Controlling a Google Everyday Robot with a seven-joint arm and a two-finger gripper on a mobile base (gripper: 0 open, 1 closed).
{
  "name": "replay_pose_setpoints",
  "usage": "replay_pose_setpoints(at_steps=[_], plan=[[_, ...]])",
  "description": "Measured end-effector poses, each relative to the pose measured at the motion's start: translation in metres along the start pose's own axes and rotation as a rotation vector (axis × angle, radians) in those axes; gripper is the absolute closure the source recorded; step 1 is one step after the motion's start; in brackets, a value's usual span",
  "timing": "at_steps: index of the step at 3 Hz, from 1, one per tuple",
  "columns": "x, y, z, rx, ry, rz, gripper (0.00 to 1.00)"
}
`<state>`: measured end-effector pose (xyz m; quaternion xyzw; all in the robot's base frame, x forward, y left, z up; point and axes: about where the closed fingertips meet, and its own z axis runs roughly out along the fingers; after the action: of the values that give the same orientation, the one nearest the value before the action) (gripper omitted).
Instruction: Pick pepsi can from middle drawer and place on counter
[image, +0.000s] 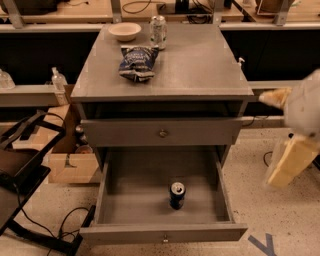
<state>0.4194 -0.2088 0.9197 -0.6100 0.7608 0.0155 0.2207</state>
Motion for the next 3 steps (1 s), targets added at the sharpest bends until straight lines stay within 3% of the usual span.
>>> replay_pose_setpoints(at_steps=[1,2,3], plan=[[0.034,0.036,0.072,-0.05,-0.172,0.055,0.0],[0.048,0.031,0.125,0.012,-0.409,0.133,0.0],[0.046,0.008,0.159,0.112,-0.611,0.15,0.0]])
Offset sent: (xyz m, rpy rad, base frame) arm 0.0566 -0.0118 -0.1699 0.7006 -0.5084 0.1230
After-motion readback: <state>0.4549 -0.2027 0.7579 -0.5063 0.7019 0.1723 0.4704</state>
